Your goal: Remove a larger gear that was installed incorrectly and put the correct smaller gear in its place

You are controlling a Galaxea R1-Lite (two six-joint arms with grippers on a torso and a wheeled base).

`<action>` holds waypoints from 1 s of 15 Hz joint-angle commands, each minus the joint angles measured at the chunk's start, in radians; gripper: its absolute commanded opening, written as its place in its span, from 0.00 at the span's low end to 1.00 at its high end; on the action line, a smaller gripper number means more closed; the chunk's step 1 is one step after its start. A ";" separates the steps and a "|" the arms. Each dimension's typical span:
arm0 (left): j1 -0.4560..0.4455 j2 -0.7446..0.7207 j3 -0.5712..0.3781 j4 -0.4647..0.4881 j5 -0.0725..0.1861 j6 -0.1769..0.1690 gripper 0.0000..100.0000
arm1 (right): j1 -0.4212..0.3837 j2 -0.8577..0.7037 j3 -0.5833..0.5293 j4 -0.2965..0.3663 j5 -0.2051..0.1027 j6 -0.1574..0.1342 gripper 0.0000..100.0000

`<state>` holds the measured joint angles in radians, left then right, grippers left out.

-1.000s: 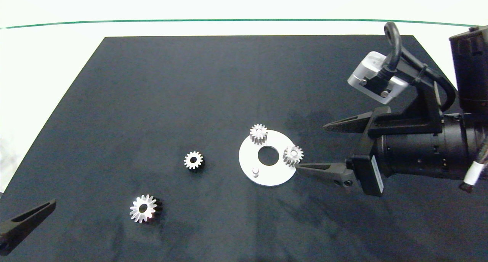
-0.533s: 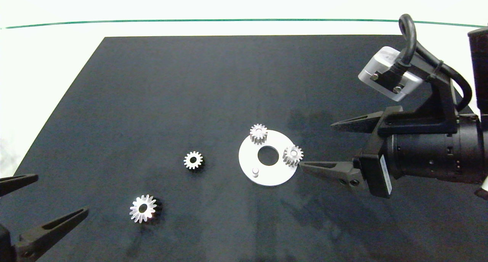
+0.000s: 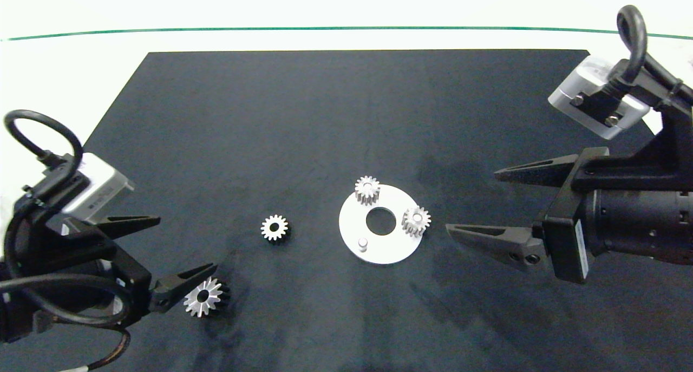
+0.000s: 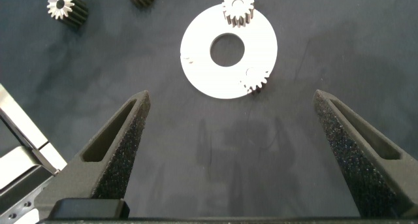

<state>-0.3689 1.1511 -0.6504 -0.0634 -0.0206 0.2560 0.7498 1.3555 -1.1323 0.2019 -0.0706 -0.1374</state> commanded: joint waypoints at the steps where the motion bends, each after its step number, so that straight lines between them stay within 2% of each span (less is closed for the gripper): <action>1: -0.082 0.128 -0.009 -0.050 0.015 -0.001 1.00 | -0.001 -0.023 0.008 0.008 0.000 -0.001 1.00; 2: -0.085 0.168 -0.006 -0.116 0.045 0.000 1.00 | -0.004 -0.026 0.009 0.010 0.000 -0.001 1.00; 3: -0.087 0.194 -0.006 -0.156 0.088 0.002 1.00 | -0.004 -0.030 0.009 0.011 0.000 -0.001 1.00; 4: -0.087 0.223 -0.009 -0.187 0.105 0.003 1.00 | -0.003 -0.039 0.008 0.017 0.000 -0.001 1.00; 7: -0.087 0.260 -0.020 -0.208 0.111 0.023 1.00 | -0.001 -0.053 0.008 0.022 0.000 -0.001 1.00; 10: -0.099 0.295 -0.044 -0.211 0.122 0.023 1.00 | -0.003 -0.081 0.008 0.036 0.000 -0.001 1.00; 14: -0.140 0.358 -0.077 -0.245 0.168 0.022 1.00 | -0.003 -0.108 0.009 0.047 0.000 0.002 1.00; 15: -0.150 0.371 -0.077 -0.262 0.169 0.020 1.00 | -0.003 -0.115 0.011 0.051 0.000 0.002 1.00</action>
<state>-0.5074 1.4885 -0.7234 -0.3185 0.1451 0.2751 0.7470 1.2555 -1.1223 0.2519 -0.0700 -0.1340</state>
